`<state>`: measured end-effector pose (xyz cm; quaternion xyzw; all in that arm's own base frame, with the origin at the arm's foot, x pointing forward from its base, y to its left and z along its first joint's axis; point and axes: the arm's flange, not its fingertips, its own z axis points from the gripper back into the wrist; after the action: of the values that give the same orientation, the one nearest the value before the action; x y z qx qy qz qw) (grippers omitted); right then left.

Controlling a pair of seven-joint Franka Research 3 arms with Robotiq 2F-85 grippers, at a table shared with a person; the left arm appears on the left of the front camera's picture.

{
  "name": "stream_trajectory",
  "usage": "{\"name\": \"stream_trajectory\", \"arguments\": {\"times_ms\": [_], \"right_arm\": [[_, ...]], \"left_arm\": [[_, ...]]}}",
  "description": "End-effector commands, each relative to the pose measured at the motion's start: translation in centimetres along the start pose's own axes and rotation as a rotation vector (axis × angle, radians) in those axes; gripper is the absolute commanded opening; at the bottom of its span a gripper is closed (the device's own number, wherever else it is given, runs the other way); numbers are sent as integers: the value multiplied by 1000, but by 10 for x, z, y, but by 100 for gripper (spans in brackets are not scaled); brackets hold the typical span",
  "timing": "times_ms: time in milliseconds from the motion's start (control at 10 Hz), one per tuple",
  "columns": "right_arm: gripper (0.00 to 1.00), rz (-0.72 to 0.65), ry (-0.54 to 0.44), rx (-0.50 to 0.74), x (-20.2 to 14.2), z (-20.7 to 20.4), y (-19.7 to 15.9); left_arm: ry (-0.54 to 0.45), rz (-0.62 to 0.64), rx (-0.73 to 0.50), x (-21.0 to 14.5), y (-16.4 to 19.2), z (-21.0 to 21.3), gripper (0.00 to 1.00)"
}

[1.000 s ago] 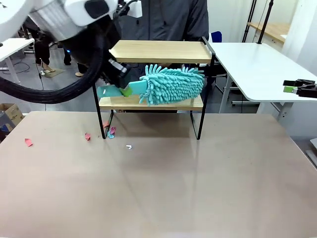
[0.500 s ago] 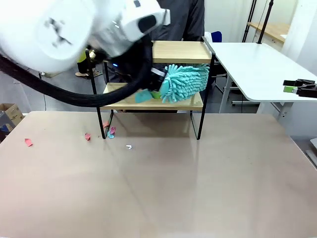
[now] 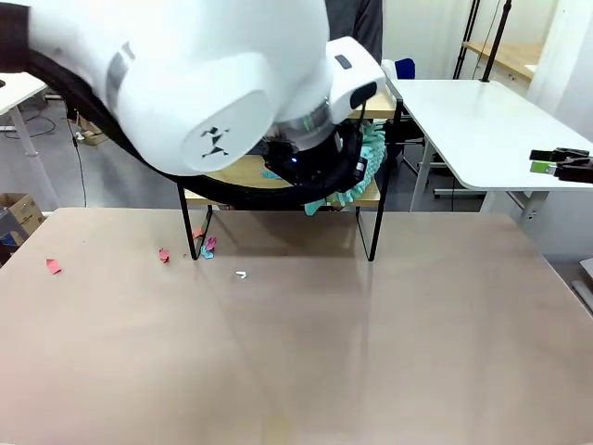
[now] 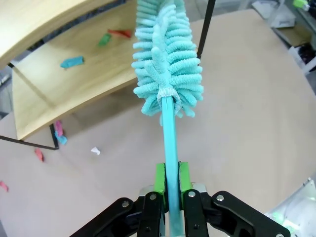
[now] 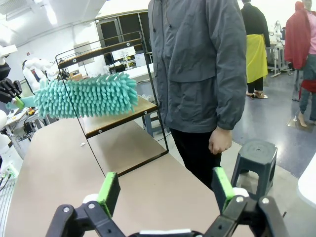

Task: Clean the shelf.
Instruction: Clean the specific section of the Shelf indicated by the human with the Duster.

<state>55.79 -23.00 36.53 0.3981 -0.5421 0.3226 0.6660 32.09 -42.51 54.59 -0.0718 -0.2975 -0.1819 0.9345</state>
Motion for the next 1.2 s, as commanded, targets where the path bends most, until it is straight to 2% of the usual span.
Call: {"name": "stream_trajectory", "arguments": {"times_ms": [0, 300, 400, 500, 600, 700, 900, 1100], "right_arm": [[100, 5, -3, 0, 4, -2, 2], [100, 5, -3, 0, 4, -2, 2], [100, 5, -3, 0, 4, -2, 2], [100, 5, -3, 0, 4, -2, 2], [100, 5, -3, 0, 4, -2, 2], [100, 5, -3, 0, 4, -2, 2], [100, 5, -3, 0, 4, -2, 2], [100, 5, -3, 0, 4, -2, 2]], "left_arm": [[11, 9, 42, 14, -19, -19, 13], [99, 23, 26, 8, -17, -51, 13], [183, -34, 9, 13, -14, -50, 13], [88, 7, 3, -1, -9, -46, 13], [88, 7, 3, -1, -9, -46, 13], [134, -1, 1, -1, -11, -57, 13], [188, 11, 49, -2, 8, -63, 13], [213, 58, 97, -4, 41, -63, 13]]}}
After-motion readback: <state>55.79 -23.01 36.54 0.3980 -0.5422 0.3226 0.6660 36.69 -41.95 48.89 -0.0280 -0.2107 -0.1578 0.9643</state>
